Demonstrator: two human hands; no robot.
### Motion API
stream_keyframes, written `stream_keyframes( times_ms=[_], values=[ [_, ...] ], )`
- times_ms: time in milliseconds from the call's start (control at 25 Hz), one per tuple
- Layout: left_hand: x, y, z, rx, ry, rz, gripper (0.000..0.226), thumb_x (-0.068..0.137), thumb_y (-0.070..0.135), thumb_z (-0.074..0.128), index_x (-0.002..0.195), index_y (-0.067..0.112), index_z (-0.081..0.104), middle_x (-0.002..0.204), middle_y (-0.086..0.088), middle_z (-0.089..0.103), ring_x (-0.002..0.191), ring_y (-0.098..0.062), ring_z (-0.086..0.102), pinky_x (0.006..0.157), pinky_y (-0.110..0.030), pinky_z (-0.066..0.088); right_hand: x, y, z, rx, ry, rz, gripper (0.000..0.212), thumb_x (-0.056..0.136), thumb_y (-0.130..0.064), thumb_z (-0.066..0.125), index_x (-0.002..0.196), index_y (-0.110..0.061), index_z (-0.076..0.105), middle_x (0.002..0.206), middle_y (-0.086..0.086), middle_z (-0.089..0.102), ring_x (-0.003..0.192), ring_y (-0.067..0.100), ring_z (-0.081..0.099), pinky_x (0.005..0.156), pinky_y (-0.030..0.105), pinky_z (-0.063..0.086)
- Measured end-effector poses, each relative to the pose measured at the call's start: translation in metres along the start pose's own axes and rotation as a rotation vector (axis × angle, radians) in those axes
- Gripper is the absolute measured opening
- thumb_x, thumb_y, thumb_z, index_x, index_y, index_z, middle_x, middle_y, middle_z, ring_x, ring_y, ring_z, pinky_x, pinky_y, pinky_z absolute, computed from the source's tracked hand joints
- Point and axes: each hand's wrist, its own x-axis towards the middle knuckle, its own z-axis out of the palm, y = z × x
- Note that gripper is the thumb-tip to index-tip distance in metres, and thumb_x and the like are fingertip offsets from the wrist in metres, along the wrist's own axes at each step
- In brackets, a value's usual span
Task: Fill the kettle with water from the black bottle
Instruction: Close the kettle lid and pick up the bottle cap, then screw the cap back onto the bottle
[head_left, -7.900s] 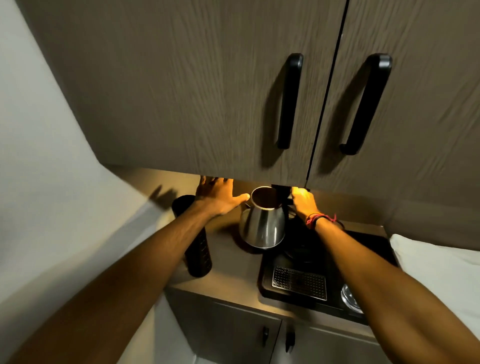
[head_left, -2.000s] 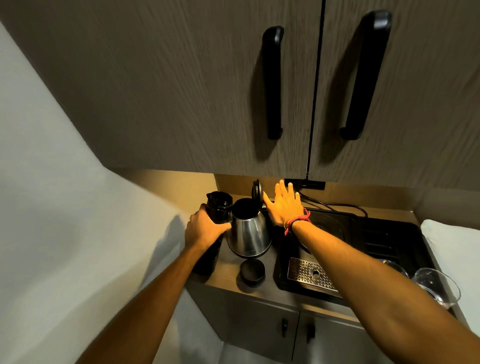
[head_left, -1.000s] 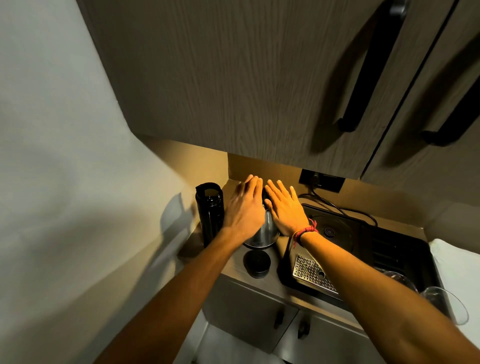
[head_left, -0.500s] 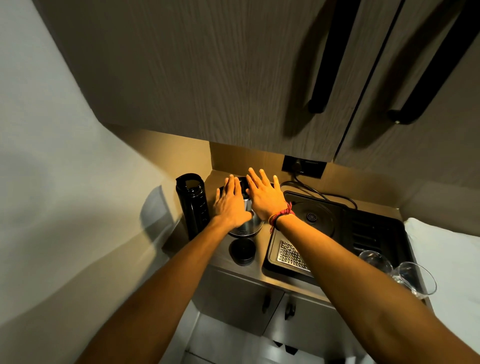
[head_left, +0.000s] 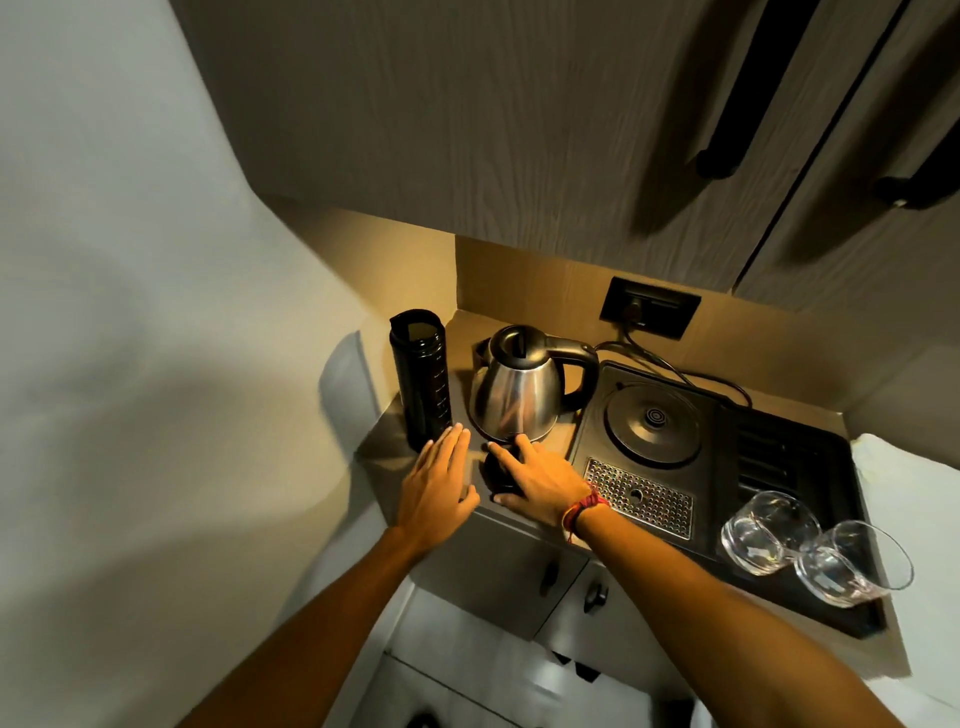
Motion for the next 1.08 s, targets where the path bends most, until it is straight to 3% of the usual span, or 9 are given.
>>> stream_keyframes(
  times_ms=[120,200,360,440,640,960,1080],
  values=[
    [-0.016,-0.018,-0.005,0.009,0.041,-0.09,0.072,0.089,0.037,0.065,0.148,0.005,0.038,0.148,-0.015,0.047,0.138,-0.029,0.042,0.111,-0.043,0.039,0.005,-0.01,-0.01,0.042,0.097,-0.039,0.076,0.079,-0.057,0.059,0.14,-0.02,0.033,0.124,0.009,0.043,0.105,0.026,0.055,0.081,0.038,0.057],
    [-0.018,-0.028,-0.013,-0.002,0.113,-0.188,0.074,0.086,0.046,0.065,0.145,0.007,0.042,0.142,-0.013,0.05,0.131,-0.028,0.046,0.102,-0.041,0.047,0.007,-0.017,-0.026,0.08,0.268,-0.076,0.076,0.079,-0.062,0.054,0.139,-0.02,0.034,0.119,0.006,0.043,0.1,0.021,0.053,0.077,0.034,0.058],
    [-0.01,-0.038,-0.038,-0.068,0.326,-0.256,0.078,0.082,0.056,0.06,0.141,0.009,0.039,0.134,-0.012,0.05,0.121,-0.024,0.048,0.098,-0.034,0.047,0.031,-0.036,-0.095,0.271,0.65,-0.04,0.073,0.084,-0.063,0.045,0.143,-0.024,0.029,0.12,0.004,0.038,0.103,0.018,0.048,0.083,0.025,0.053],
    [-0.002,-0.04,-0.049,-0.096,0.4,-0.273,0.08,0.084,0.057,0.059,0.142,0.007,0.037,0.136,-0.014,0.051,0.124,-0.026,0.049,0.099,-0.033,0.046,0.051,-0.046,-0.138,0.363,0.713,-0.025,0.072,0.086,-0.065,0.041,0.145,-0.027,0.025,0.123,0.003,0.036,0.111,0.02,0.046,0.086,0.024,0.048],
    [0.031,-0.034,-0.08,-0.179,0.289,-0.367,0.093,0.082,0.063,0.063,0.149,0.013,0.023,0.147,-0.013,0.044,0.132,-0.029,0.046,0.102,-0.046,0.048,0.083,-0.056,-0.188,0.268,0.426,-0.115,0.074,0.086,-0.063,0.044,0.148,-0.026,0.031,0.136,0.009,0.042,0.132,0.029,0.032,0.11,0.041,0.037],
    [0.055,-0.027,-0.097,-0.415,0.292,-0.416,0.082,0.085,0.044,0.071,0.148,0.016,0.027,0.141,-0.009,0.051,0.128,-0.028,0.052,0.101,-0.047,0.049,0.097,-0.062,-0.207,0.242,0.31,-0.159,0.072,0.082,-0.063,0.054,0.142,-0.026,0.043,0.122,0.007,0.044,0.117,0.027,0.043,0.101,0.037,0.046],
    [0.052,-0.025,-0.101,-0.3,0.332,-0.454,0.078,0.085,0.049,0.068,0.143,0.011,0.033,0.134,-0.012,0.051,0.123,-0.027,0.052,0.097,-0.045,0.051,0.093,-0.062,-0.2,0.219,0.329,-0.138,0.078,0.08,-0.071,0.048,0.146,-0.034,0.033,0.131,0.008,0.041,0.125,0.028,0.04,0.104,0.041,0.047]
  ],
)
